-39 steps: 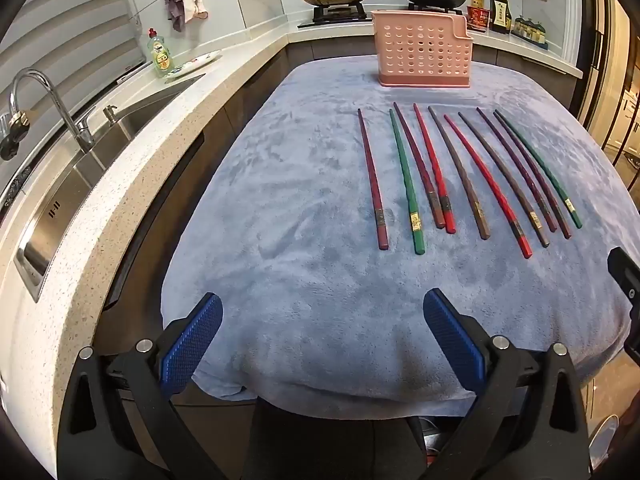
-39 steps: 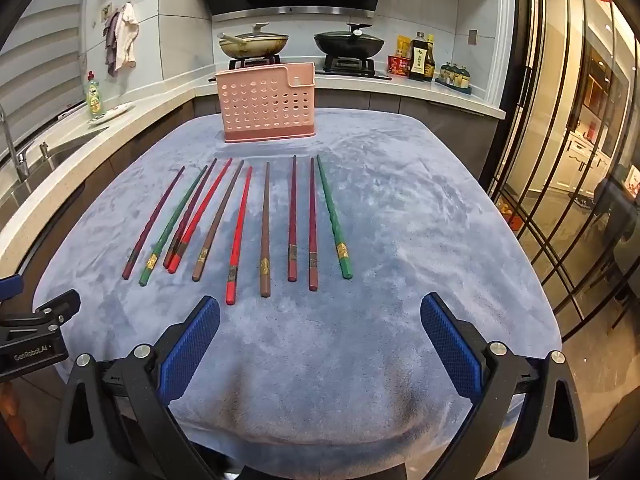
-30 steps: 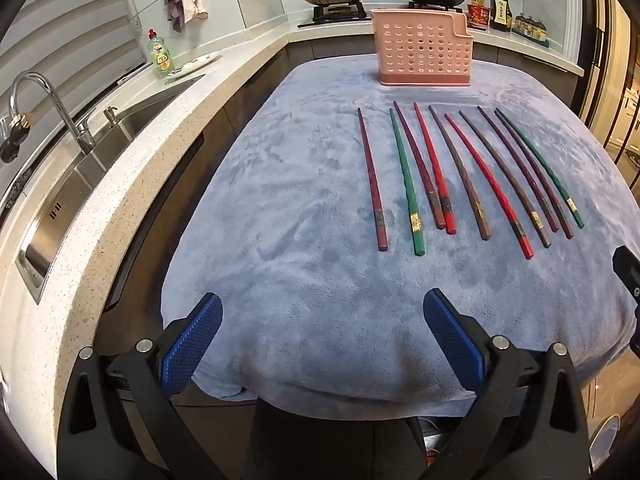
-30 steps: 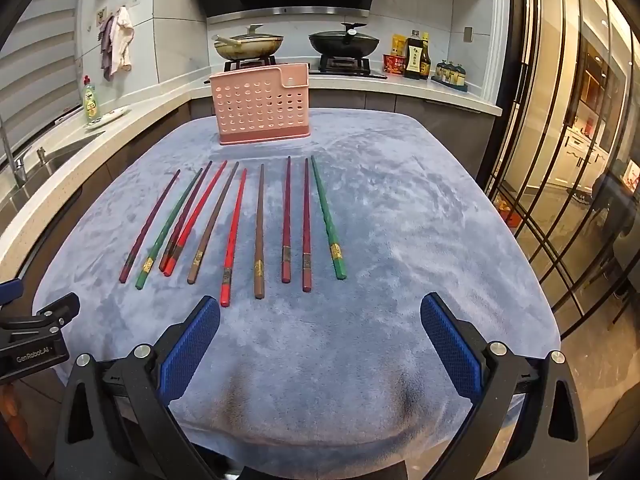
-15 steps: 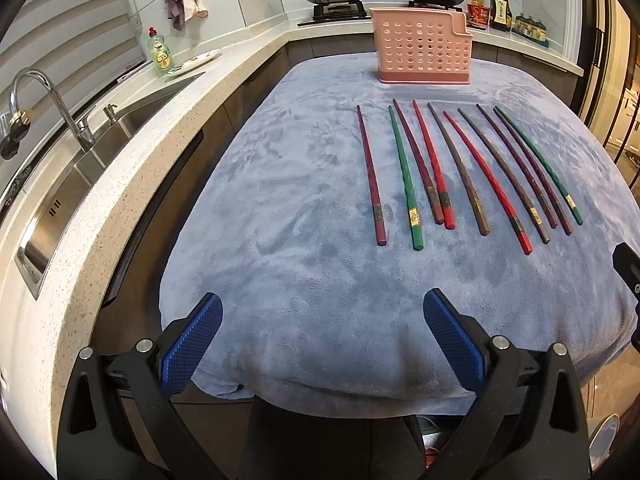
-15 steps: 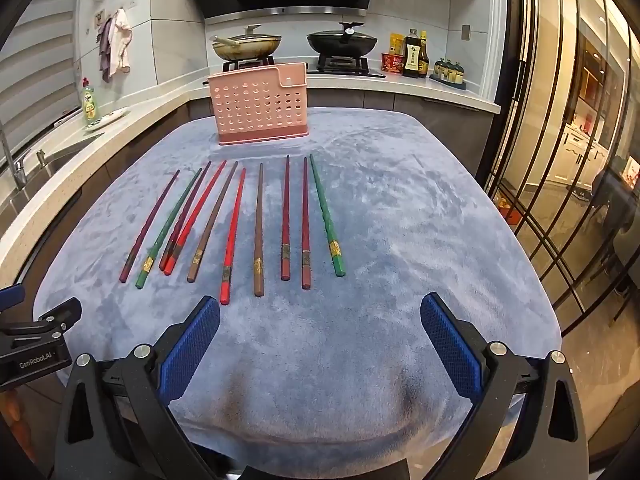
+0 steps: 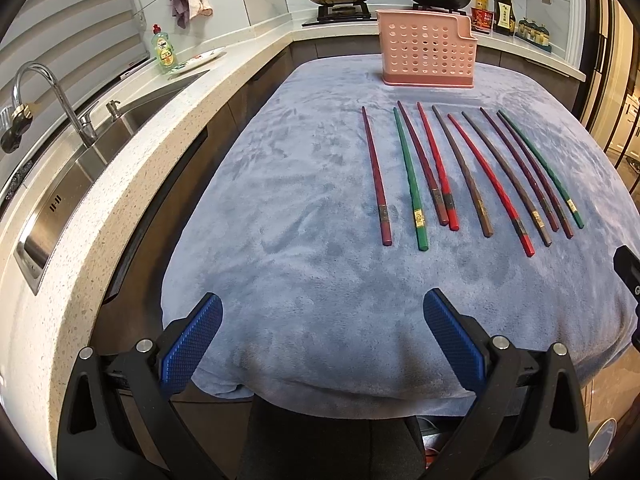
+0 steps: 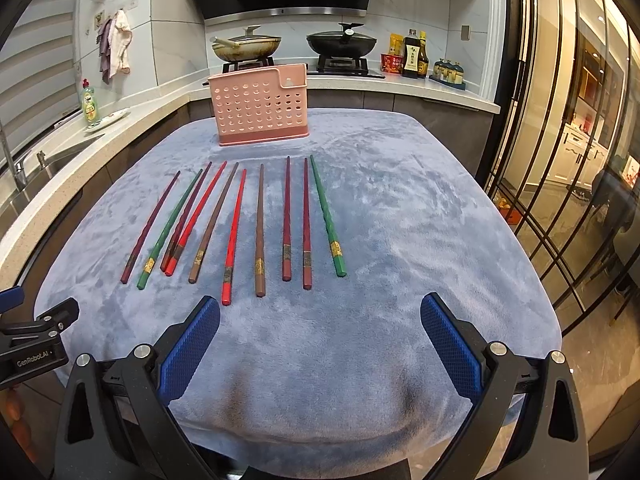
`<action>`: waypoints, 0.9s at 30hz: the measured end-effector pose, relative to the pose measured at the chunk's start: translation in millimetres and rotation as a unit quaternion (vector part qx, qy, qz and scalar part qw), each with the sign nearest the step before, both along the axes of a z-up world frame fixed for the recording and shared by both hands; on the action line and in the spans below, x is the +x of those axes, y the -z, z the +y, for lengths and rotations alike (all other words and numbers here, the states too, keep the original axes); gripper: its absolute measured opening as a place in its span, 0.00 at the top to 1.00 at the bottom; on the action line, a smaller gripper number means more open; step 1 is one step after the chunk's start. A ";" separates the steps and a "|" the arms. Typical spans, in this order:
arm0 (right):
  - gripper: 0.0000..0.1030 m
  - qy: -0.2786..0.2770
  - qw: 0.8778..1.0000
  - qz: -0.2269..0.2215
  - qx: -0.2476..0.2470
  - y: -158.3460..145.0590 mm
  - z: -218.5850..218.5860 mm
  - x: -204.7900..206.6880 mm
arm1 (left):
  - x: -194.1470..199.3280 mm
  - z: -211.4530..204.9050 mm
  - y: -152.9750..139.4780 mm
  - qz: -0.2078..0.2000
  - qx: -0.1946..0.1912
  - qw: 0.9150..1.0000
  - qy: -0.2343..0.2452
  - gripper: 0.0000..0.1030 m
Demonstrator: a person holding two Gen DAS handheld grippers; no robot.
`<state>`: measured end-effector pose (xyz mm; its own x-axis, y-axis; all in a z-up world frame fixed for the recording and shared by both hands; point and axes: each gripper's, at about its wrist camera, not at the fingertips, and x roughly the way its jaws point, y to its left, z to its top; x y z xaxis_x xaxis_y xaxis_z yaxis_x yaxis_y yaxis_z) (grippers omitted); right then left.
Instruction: Organize utensils
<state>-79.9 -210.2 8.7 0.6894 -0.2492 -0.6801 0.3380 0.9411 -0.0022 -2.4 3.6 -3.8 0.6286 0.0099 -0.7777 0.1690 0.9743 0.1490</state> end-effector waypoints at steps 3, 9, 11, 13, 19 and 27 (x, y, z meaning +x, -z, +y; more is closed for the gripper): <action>0.07 0.000 1.000 -0.001 0.002 -0.8 -1.6 -1.1 | -0.5 1.0 -0.1 -0.002 -0.001 1.000 0.001 0.07; 0.07 0.001 1.000 -0.003 0.001 -0.3 -0.9 -1.5 | -0.7 2.1 -0.5 -0.002 -0.001 1.000 0.001 0.07; 0.07 0.001 1.000 -0.003 0.002 -0.1 -1.1 -1.5 | -0.5 2.3 -0.7 -0.002 -0.002 1.000 0.001 0.07; 0.07 0.001 1.000 -0.003 0.002 -0.1 -0.8 -1.4 | -1.0 2.8 -1.6 -0.003 -0.003 1.000 0.002 0.07; 0.07 -0.001 1.000 -0.003 0.001 0.8 0.8 -1.4 | -2.0 3.2 -3.2 -0.004 -0.002 1.000 0.002 0.07; 0.07 -0.001 1.000 -0.003 0.001 0.7 1.2 -1.5 | -3.4 1.5 -3.4 -0.004 -0.002 1.000 0.003 0.07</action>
